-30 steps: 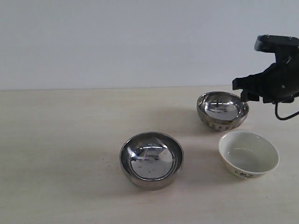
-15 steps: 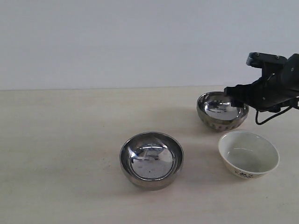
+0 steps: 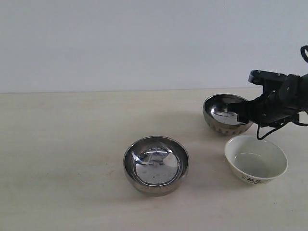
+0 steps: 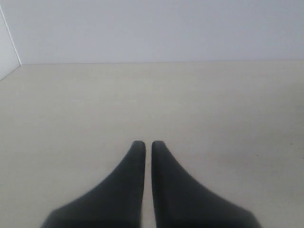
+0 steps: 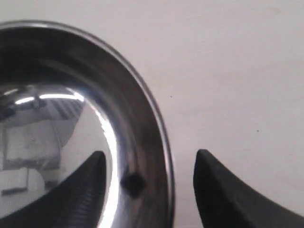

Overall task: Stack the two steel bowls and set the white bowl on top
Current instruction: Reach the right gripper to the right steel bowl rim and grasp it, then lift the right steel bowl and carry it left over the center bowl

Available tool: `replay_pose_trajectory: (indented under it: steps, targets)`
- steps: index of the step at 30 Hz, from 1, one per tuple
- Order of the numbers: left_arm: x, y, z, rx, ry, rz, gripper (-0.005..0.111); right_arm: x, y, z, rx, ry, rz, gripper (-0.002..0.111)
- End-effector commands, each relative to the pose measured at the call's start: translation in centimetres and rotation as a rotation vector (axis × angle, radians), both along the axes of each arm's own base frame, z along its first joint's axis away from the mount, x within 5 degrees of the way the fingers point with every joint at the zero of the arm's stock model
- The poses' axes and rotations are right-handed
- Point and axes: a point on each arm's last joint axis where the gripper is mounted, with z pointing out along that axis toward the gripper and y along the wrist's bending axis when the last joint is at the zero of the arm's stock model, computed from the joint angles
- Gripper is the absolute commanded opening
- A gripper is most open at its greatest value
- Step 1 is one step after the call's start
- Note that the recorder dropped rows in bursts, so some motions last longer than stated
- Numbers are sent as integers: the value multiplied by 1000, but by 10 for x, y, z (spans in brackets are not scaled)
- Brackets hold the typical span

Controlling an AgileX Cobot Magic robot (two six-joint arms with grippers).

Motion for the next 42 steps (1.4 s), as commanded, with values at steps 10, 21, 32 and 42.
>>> replay_pose_trajectory:
  steps: [10,21,32,42]
  targets:
    - [0,0,-1,-9,-2,1,4,8,-2,6,-57,-104,28,0]
    - [0,0,-1,-9,-2,1,4,8,-2,48,-43,-231,5,0]
    - [0,0,-1,-9,-2,1,4,-11,23,117,-9,-336,74,0]
    - [0,0,-1,-9,-2,1,4,-59,98,168,54,-336,299,0]
